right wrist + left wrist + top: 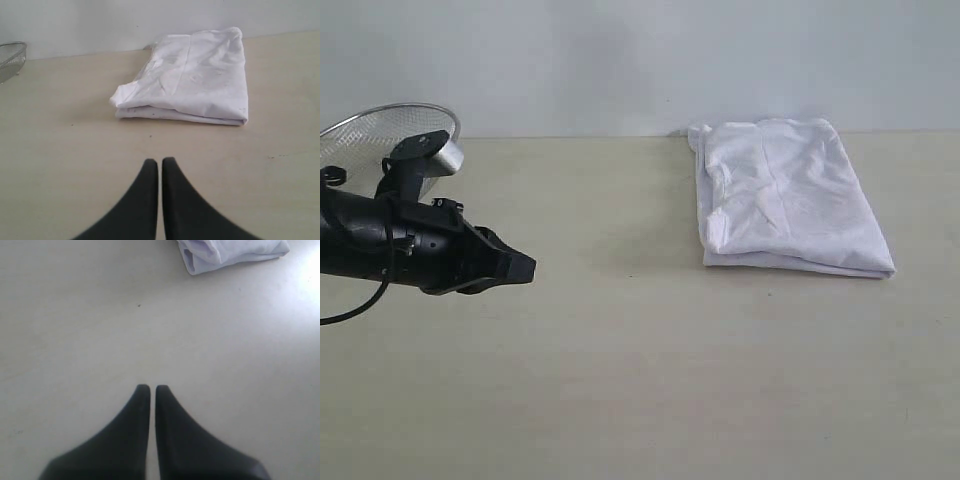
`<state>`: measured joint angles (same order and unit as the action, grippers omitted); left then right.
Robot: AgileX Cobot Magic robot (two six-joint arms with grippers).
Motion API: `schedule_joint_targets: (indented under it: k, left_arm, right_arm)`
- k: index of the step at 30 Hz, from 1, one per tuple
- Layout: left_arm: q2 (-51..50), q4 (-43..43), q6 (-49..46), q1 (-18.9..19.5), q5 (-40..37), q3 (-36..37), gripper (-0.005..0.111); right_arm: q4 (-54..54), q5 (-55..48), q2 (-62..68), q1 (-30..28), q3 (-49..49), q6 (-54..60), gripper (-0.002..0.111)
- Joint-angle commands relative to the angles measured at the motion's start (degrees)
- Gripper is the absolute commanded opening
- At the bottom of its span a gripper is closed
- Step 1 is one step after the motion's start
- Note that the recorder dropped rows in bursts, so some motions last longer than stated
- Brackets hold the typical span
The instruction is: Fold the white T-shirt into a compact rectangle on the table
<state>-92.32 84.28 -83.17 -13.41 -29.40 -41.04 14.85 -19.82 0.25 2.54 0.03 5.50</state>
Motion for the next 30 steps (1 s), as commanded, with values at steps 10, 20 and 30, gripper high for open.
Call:
schedule_joint_targets:
  k: [10,20,30]
  left_arm:
    - [0.4,0.5,-0.2,-0.3,0.1,0.1,0.004]
    - [0.4,0.5,-0.2,-0.3,0.1,0.1,0.004]
    - [0.4,0.5,-0.2,-0.3,0.1,0.1,0.004]
  right_arm:
    - [-13.7,1.2,-0.2,-0.2,0.0,-10.0,0.0]
    - [-11.3,0.5,-0.2,-0.2,0.0,-6.5,0.0]
    - [-11.3,0.5,-0.2,-0.2,0.0,-6.5,0.0]
